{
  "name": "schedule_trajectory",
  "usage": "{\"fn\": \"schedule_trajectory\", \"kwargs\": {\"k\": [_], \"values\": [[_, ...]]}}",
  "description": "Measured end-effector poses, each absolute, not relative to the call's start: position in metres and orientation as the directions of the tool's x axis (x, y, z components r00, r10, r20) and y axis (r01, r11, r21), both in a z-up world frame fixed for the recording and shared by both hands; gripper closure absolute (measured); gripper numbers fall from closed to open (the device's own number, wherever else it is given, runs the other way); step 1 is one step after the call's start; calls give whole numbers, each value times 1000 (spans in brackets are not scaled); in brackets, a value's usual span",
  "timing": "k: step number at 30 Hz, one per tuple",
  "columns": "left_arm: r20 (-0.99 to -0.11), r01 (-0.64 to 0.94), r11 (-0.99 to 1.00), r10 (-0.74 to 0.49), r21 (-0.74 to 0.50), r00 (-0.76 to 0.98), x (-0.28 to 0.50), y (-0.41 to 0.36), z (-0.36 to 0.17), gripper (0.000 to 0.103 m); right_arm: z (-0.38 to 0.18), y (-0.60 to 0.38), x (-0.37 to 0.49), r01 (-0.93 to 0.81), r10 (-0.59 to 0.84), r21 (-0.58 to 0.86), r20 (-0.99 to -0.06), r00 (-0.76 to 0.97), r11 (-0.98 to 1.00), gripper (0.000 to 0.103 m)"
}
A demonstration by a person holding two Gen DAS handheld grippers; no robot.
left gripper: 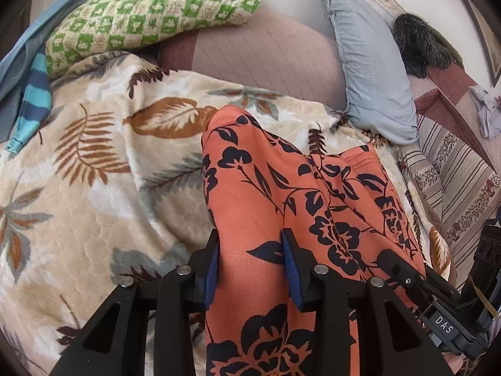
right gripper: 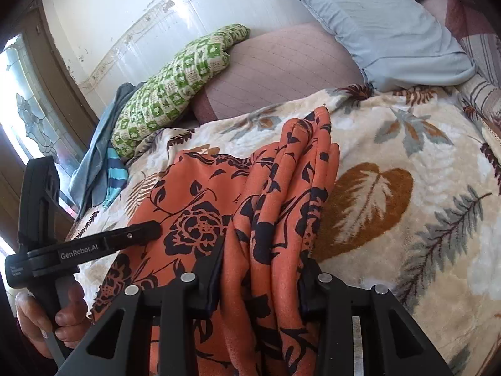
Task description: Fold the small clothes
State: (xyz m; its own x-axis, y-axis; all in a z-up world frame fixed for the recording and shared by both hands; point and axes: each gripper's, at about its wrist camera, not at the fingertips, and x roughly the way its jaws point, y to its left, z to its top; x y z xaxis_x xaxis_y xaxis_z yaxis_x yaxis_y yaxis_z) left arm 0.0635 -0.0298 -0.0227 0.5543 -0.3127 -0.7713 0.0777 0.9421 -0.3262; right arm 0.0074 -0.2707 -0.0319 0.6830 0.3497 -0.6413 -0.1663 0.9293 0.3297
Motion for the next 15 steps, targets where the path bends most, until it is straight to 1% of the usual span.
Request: {"fn": "schedule_trajectory", "kwargs": {"k": [5, 8, 10, 12, 13, 14, 15], "values": [[-754, 51, 955, -264, -293, 602, 50, 3, -1, 64, -19, -247, 4, -225, 421, 379, -585, 693, 898, 64], [-767, 13, 968, -207, -251, 608, 47, 19, -5, 64, -28, -230, 10, -233, 456, 415, -597, 660, 880, 64], [-795, -24, 975, -168, -223, 583, 49, 28, -21, 64, -42, -218, 17, -220, 462, 425, -632, 622, 878, 64], [-844, -72, 984, -102, -164, 527, 51, 36, -46, 63, -62, -206, 26, -188, 428, 394, -714, 554, 900, 62], [-866, -88, 986, -81, -143, 493, 52, 39, -57, 63, -74, -203, 29, -156, 398, 373, -764, 508, 915, 59], [-879, -102, 985, -73, -136, 472, 51, 42, -66, 59, -85, -203, 32, -121, 370, 357, -802, 469, 926, 55], [-877, -112, 981, -85, -156, 473, 49, 45, -69, 57, -89, -205, 33, -102, 374, 370, -810, 451, 923, 48]]}}
